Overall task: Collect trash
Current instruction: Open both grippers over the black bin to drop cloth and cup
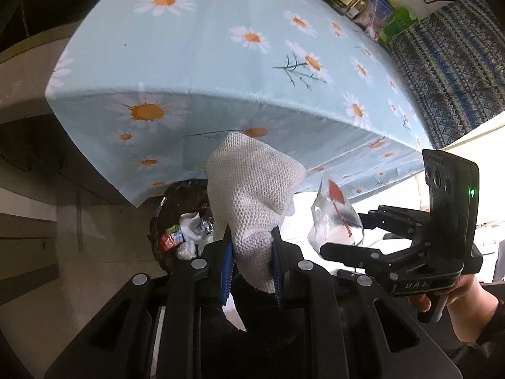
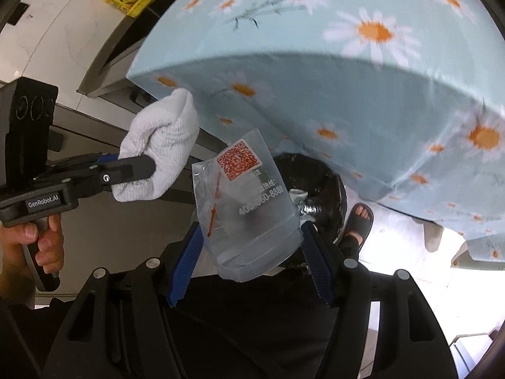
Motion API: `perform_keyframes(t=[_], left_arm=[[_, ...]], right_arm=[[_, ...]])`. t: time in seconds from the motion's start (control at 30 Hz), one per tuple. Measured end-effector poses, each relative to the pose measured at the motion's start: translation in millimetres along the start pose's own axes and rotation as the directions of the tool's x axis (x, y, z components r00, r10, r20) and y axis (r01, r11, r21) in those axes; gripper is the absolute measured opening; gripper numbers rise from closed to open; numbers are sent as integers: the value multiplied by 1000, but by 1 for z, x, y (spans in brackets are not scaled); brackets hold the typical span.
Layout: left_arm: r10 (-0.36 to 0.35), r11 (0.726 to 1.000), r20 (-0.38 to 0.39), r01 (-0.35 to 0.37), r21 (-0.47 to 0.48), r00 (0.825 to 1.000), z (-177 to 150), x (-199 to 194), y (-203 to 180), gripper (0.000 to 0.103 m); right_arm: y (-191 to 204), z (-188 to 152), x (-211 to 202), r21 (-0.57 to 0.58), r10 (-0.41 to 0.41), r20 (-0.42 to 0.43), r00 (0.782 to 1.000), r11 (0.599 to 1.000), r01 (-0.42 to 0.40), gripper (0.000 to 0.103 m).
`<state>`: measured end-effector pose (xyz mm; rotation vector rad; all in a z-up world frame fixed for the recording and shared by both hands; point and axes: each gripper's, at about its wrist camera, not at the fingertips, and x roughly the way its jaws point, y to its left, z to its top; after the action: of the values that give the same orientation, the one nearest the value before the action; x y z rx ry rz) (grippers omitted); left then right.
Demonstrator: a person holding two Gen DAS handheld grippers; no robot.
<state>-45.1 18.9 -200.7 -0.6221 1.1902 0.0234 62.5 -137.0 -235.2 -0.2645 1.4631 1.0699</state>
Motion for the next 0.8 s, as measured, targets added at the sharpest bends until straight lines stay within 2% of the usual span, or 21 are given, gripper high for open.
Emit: perform_keyframes(t=[0.07, 0.13, 0.23, 0.5, 0.8], left_arm=[[2, 1000, -13, -2, -13, 1000, 2, 3, 1, 31], [2, 1000, -8, -2, -16, 1000, 5, 4, 0, 35], [8, 1000, -25, -8, -17, 1000, 10, 8, 1, 42], [18, 1000, -43, -18, -7, 999, 18, 12, -1, 42], [12, 1000, -19, -12, -24, 1000, 21, 4, 1, 42]], right_arm=[[0, -1, 2, -1, 1, -3, 1000, 1000, -1, 65], [1, 1, 6, 8, 3, -7, 1000, 1000, -3, 74], [-4, 1, 9, 30, 12, -8, 1000, 999, -12, 74], [-13, 5, 3, 49, 4, -1, 1000, 999, -4, 74], [-7, 8, -5, 22, -5, 1, 1000, 1000, 5, 74]])
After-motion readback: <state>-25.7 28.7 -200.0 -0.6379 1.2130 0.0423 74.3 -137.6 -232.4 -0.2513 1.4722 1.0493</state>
